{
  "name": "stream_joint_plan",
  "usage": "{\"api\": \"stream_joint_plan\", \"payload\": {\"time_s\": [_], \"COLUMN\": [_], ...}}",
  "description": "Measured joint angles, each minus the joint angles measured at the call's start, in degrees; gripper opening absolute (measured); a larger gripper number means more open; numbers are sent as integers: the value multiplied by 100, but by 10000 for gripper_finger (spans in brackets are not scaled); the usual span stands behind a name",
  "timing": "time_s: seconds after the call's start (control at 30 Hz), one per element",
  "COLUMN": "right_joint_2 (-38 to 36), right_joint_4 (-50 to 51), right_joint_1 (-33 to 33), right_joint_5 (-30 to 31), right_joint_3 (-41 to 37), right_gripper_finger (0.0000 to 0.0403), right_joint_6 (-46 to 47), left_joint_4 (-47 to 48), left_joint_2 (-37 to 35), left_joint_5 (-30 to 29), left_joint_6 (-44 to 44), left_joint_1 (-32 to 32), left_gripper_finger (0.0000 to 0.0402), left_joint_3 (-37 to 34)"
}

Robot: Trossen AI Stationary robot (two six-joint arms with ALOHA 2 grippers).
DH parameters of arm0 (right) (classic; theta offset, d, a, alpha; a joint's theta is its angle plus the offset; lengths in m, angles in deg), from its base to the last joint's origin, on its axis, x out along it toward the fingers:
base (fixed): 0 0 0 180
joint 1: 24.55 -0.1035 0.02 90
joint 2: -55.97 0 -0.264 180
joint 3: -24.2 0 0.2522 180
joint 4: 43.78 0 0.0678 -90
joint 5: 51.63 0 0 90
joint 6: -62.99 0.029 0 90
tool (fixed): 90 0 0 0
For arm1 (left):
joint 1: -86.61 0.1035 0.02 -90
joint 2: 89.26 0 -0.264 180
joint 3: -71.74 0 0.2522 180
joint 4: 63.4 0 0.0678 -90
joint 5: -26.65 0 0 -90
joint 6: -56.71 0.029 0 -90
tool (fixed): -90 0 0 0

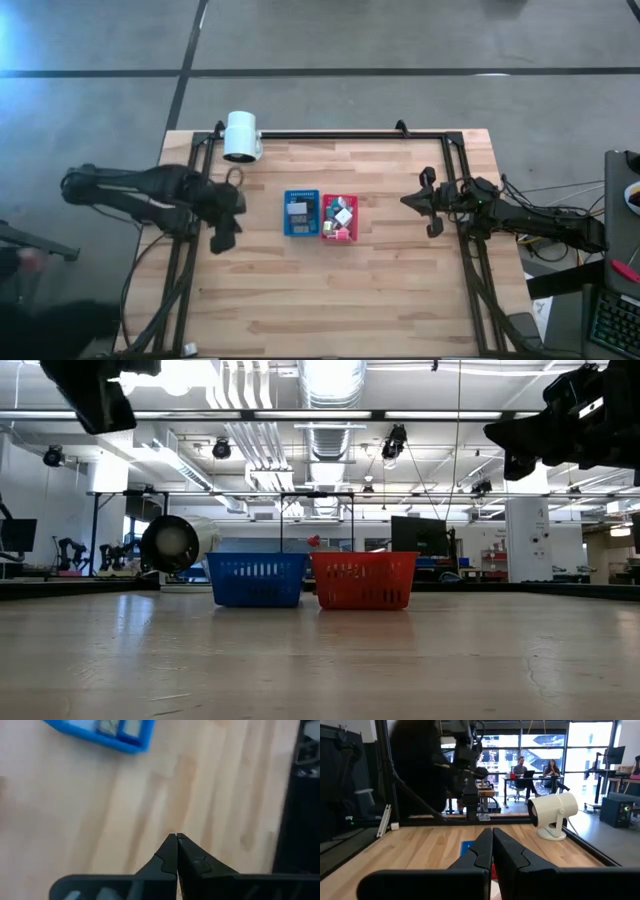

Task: Pick & Place Office items
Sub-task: Put the white charger adapter into the red bin

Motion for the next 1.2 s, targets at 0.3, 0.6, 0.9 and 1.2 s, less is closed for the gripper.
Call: {"api": "stream_joint_plan", "payload": {"time_s": [0.3, 0.6, 0.9, 1.2], "right_joint_2": [-7, -17, -9, -9], "right_joint_4": [-7, -210, -203, -212], "right_joint_1": [0, 1, -1, -1], "right_joint_5": [-1, -1, -10, -10], "right_joint_3": [0, 0, 1, 1], "right_gripper_finger": [8, 8, 8, 8], "right_joint_6": [-271, -374, -370, -372], "left_joint_4": [12, -213, -1420, -2771], "left_joint_2": [378, 900, 2021, 3152], "left_joint_5": [711, 729, 1414, 1719], "left_joint_6": [-1798, -3476, -4822, -5437], "left_joint_1": [-1330, -2937, -4082, -4744], "left_gripper_finger": [0, 13, 31, 25], "left_joint_3": [6, 1, -4, 113]}}
